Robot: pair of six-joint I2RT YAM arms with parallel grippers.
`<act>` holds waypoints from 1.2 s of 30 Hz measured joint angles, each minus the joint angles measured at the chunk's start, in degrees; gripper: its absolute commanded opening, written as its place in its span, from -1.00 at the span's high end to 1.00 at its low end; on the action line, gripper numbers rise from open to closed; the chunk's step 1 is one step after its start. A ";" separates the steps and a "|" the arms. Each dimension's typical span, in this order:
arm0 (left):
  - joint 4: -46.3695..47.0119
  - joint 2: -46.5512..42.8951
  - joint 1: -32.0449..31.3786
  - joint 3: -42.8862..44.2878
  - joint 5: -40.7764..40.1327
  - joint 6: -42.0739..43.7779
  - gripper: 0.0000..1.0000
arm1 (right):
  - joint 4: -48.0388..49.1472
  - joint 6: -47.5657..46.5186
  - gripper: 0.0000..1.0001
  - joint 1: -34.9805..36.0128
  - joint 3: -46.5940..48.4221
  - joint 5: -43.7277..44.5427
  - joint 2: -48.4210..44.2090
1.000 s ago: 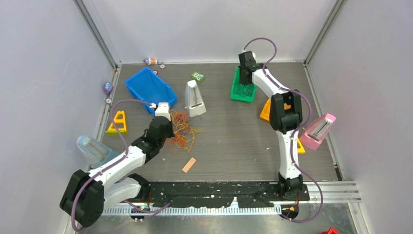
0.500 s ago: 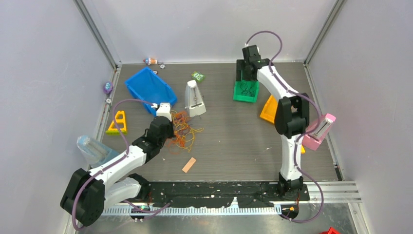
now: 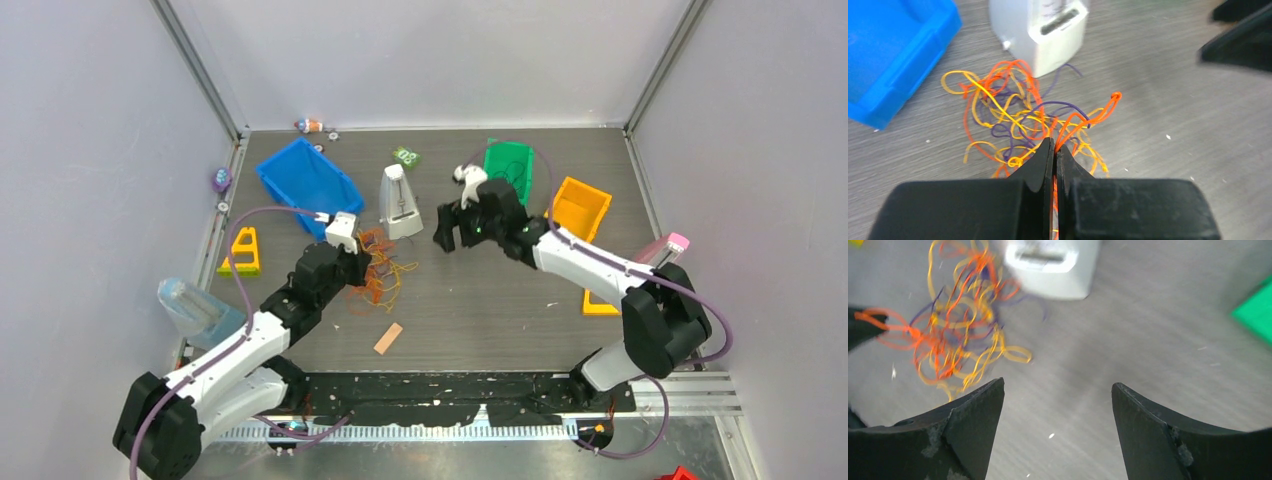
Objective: Untangle the cables
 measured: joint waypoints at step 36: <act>-25.07 11.28 -11.30 37.48 36.52 -1.01 1.00 | 58.29 2.54 -0.20 7.17 -41.09 -12.70 -25.57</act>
